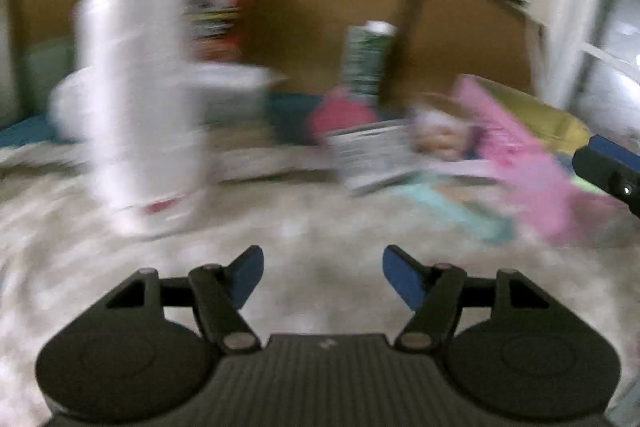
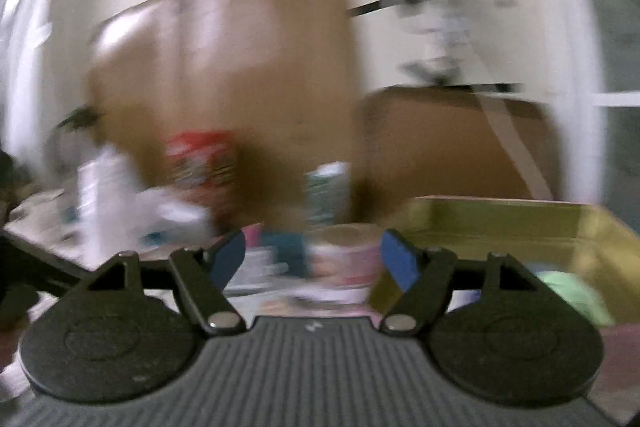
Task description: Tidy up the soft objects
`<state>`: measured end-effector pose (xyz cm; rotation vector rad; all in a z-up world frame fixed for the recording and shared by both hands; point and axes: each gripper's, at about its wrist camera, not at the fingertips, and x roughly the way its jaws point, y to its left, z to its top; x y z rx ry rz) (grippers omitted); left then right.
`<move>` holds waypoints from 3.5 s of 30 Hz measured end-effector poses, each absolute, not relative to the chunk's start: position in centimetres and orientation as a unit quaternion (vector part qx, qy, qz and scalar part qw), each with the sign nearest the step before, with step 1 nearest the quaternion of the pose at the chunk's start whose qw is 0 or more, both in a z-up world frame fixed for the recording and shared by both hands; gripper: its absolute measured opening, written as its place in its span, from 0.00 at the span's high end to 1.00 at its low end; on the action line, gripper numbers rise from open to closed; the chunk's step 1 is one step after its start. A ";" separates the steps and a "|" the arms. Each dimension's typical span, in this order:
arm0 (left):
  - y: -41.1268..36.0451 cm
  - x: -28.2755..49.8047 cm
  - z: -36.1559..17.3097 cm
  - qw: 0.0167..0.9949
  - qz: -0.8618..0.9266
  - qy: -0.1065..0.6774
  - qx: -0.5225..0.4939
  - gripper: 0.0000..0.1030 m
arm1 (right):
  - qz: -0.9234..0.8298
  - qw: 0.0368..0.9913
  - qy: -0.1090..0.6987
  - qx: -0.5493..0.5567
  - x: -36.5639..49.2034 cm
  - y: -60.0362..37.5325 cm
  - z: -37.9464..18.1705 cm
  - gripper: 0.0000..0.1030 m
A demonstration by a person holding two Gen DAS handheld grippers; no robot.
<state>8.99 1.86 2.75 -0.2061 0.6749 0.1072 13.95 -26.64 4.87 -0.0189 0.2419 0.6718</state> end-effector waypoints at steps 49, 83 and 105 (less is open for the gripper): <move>8.5 5.0 1.3 0.942 0.051 0.225 -0.242 0.20 | 0.438 0.826 0.353 -0.037 24.5 -10.7 -0.3 0.43; 9.9 4.9 0.7 0.931 0.049 0.224 -0.283 0.17 | 0.549 0.774 0.300 -0.099 13.8 -12.3 0.3 0.41; 9.8 4.9 0.7 0.928 0.060 0.235 -0.283 0.16 | 0.540 0.794 0.259 -0.103 8.5 -16.7 0.9 0.20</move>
